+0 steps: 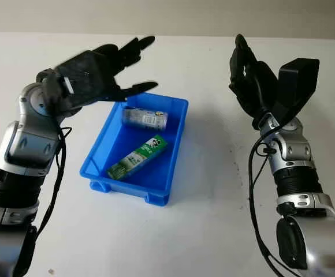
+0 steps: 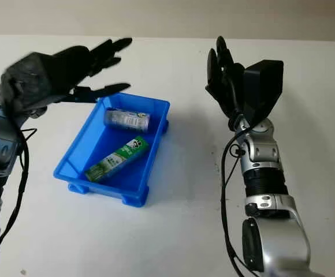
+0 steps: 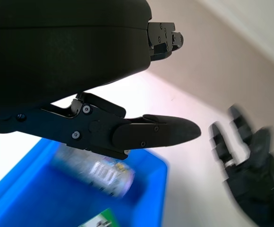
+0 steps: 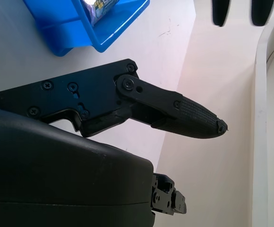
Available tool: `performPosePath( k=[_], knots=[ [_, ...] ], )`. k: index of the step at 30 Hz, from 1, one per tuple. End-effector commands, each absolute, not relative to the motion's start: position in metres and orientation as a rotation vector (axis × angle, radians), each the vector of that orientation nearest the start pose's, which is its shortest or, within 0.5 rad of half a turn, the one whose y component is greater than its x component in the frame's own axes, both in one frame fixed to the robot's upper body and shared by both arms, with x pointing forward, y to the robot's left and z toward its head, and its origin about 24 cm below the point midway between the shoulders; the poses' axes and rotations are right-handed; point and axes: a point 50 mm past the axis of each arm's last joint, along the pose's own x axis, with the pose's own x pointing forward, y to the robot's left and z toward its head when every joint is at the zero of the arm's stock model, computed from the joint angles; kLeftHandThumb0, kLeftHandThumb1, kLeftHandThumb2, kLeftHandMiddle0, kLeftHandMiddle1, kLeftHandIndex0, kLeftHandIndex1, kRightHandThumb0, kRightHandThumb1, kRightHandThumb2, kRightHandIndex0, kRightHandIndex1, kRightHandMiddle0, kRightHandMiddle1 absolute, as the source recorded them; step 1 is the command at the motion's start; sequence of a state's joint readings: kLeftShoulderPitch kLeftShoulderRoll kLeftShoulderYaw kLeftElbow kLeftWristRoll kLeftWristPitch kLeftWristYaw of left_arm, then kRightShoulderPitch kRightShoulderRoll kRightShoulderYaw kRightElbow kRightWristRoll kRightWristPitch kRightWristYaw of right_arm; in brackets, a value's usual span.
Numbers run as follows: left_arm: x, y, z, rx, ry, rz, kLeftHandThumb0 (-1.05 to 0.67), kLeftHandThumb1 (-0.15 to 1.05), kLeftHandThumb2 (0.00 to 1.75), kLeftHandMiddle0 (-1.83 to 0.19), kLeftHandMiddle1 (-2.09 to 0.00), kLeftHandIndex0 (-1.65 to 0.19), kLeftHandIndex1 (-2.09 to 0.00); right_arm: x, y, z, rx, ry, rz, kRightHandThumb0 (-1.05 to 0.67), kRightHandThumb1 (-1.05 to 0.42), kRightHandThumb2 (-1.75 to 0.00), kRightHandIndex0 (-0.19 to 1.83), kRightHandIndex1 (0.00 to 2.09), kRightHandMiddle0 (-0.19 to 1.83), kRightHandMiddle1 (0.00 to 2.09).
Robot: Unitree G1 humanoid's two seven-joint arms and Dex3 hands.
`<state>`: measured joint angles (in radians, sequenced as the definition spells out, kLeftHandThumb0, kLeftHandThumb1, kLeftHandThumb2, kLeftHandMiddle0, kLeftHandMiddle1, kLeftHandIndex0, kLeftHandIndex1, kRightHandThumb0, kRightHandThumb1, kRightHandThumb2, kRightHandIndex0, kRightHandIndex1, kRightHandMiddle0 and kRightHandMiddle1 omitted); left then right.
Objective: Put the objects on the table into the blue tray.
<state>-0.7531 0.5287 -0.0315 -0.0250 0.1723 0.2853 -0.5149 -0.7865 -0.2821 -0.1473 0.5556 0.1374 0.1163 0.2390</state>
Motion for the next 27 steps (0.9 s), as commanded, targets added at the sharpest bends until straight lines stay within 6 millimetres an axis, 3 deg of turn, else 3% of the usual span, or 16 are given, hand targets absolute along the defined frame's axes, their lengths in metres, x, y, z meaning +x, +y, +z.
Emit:
performPosePath(
  k=[1, 6, 11, 18, 27],
  knots=[
    [0.337, 0.182, 0.253, 0.647, -0.339, -0.302, -0.69, 1.05, 0.48, 0.05, -0.05, 0.09, -0.12, 0.385, -0.185, 0.170, -0.049, -0.156, 0.172, -0.71, -1.05, -0.77, -0.19, 0.00, -0.19, 0.00],
    [0.338, 0.208, 0.246, 0.327, -0.381, -0.171, -0.67, 1.05, 0.54, 0.11, -0.04, 0.14, -0.08, 0.385, -0.183, 0.170, -0.024, -0.164, 0.176, -0.73, -1.05, -0.76, -0.19, 0.00, -0.19, 0.00],
    [0.339, 0.240, 0.229, 0.127, -0.372, 0.020, -0.70, 1.05, 0.58, 0.18, -0.02, 0.19, -0.02, 0.386, -0.182, 0.171, -0.005, -0.177, 0.178, -0.73, -1.05, -0.75, -0.19, 0.00, -0.19, 0.00],
    [0.342, 0.275, 0.201, 0.102, -0.331, 0.173, -0.71, 1.05, 0.72, 0.19, 0.00, 0.19, 0.00, 0.386, -0.181, 0.172, 0.013, -0.200, 0.181, -0.74, -1.05, -0.75, -0.19, 0.00, -0.19, 0.00],
    [0.347, 0.287, 0.173, 0.056, -0.260, 0.176, -0.69, 1.05, 0.71, 0.19, 0.00, 0.19, 0.00, 0.385, -0.180, 0.171, 0.009, -0.224, 0.184, -0.74, -1.05, -0.78, -0.19, 0.00, -0.19, 0.00]
  ],
)
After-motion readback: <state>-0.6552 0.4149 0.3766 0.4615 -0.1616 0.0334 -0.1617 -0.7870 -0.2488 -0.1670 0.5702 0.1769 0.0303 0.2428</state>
